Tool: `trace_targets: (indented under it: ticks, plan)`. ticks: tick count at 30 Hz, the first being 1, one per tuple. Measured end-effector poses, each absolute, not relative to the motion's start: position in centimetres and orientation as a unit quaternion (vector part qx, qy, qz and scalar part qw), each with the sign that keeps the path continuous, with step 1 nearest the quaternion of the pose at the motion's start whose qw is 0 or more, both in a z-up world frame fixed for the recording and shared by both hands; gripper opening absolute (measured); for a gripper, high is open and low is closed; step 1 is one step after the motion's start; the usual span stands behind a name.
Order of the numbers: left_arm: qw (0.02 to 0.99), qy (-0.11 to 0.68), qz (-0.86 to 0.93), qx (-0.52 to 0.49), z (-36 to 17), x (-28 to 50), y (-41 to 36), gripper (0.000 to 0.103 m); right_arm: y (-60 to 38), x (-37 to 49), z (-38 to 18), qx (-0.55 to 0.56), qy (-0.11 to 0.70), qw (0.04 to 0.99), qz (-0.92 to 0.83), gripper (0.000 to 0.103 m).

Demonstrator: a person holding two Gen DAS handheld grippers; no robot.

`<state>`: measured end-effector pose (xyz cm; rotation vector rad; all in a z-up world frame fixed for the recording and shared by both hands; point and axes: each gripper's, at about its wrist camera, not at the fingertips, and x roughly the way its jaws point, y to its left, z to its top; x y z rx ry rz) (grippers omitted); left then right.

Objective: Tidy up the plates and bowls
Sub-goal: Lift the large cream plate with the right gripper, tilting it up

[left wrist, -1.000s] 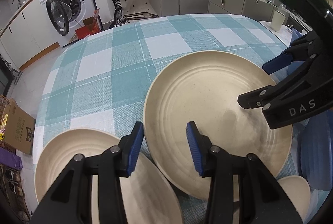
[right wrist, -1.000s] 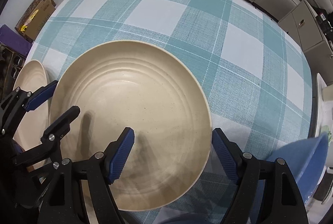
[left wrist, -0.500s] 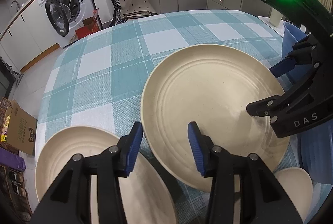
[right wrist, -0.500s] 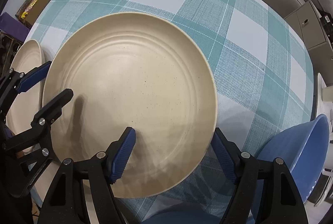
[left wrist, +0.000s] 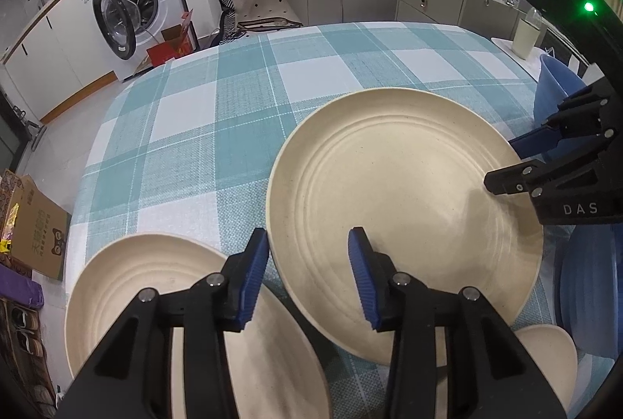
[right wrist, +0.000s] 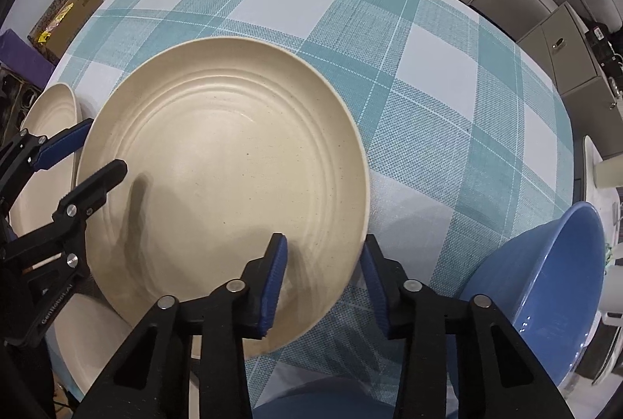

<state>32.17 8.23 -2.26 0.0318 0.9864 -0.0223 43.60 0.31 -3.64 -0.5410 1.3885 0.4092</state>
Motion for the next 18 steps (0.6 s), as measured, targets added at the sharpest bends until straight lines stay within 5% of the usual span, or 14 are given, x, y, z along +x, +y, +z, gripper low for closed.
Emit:
trace_targets:
  ticks: [18]
  plan:
    - [0.897,0.441,0.002,-0.002,0.3,31.2,9.2,0.040,-0.2,42.9,0.6,-0.226,0.576,0.760,0.197,0.032]
